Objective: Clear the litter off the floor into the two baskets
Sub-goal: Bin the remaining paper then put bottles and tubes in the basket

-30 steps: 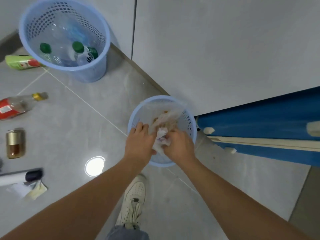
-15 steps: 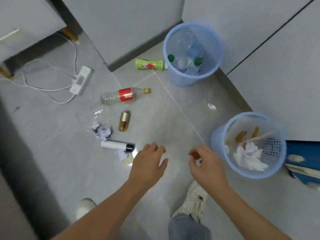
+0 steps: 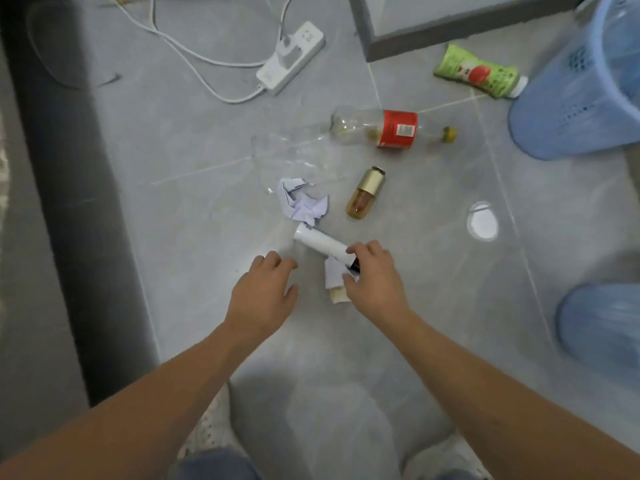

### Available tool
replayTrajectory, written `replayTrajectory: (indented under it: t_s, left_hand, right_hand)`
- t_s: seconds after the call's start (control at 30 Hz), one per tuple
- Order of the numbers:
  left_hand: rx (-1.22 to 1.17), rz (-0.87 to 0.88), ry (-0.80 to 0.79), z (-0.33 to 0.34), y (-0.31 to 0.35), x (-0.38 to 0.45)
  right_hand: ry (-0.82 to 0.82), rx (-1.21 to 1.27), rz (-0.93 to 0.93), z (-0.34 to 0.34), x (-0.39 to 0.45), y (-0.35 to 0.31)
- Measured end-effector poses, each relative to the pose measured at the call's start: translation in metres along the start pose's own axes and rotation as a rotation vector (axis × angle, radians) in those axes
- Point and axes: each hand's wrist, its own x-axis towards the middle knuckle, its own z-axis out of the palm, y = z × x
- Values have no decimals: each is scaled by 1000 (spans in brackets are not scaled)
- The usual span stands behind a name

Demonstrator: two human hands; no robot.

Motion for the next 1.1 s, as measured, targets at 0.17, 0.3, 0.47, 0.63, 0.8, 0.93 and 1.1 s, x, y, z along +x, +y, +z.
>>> replayTrajectory:
  t_s: [0.17, 0.3, 0.47, 0.63, 0.8, 0.93, 1.1]
  left_hand:
    - [-3, 76, 142, 13, -10, 43]
    - [-25, 66, 291, 5, -14, 87]
    - [8, 38, 177, -1, -5, 139]
    - [48, -1, 54, 3, 12, 161]
    - [84, 1, 8, 6, 8, 169]
    - [52, -1, 43, 1, 4, 166]
    - [-41, 5, 150, -38, 17, 137]
  right_hand:
    - [-52, -287, -323, 23, 8, -9]
    - [-119, -457, -330, 44, -5, 2]
    - [-136, -361, -268, 53, -10, 9]
    - [-177, -317, -277, 52, -11, 17]
    - [-139, -226, -306, 48, -6, 22]
    - [-74, -118, -300, 34, -13, 21]
    - [53, 85, -259, -12, -39, 19]
